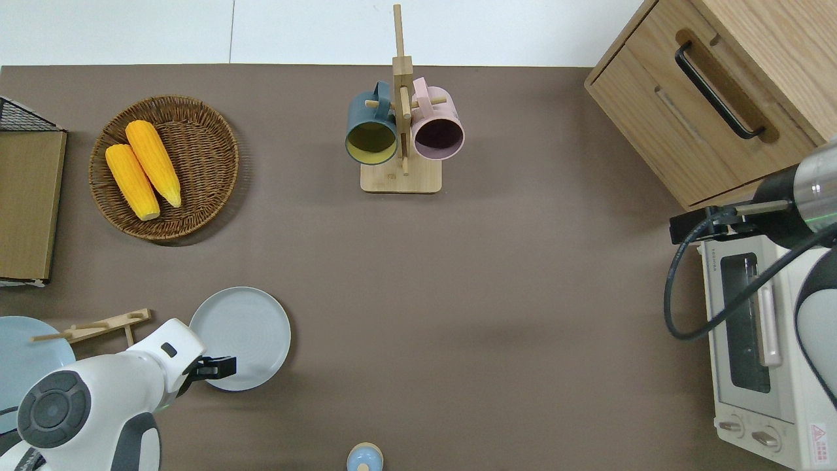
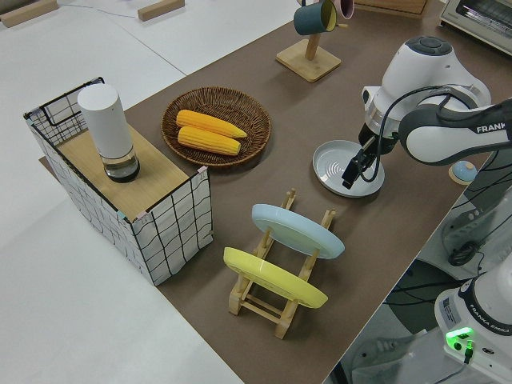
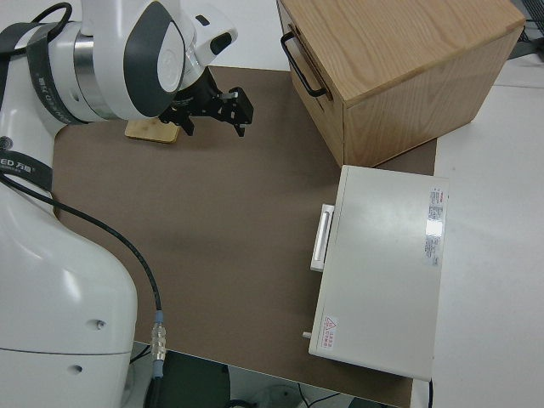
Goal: Pick gray plate from table and place it on lower plate rack with left arm
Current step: 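Lift the gray plate with the left gripper and tilt it upright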
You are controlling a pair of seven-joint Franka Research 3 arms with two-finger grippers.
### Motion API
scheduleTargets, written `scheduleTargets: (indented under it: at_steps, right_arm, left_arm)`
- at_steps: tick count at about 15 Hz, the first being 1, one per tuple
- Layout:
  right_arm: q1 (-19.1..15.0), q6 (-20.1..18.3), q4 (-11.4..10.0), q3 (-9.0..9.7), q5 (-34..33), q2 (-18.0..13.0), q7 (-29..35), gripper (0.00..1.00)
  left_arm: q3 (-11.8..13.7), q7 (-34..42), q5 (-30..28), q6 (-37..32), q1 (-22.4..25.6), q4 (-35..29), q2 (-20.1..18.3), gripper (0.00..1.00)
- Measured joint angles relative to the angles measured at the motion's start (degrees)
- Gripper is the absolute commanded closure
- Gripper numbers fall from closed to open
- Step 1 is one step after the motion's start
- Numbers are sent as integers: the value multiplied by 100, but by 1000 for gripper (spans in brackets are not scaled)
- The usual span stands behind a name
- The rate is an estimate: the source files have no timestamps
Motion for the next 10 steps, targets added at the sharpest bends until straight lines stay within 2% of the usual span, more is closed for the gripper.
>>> scheduleTargets:
  at_steps: [5, 10]
  right_arm:
    - [0, 0, 0, 0, 0, 0, 0, 17]
    - [0, 0, 0, 0, 0, 0, 0, 17]
  left_arm:
    - [0, 0, 0, 315, 13, -133, 131, 0]
    - [2, 179, 0, 678, 223, -236, 375, 0]
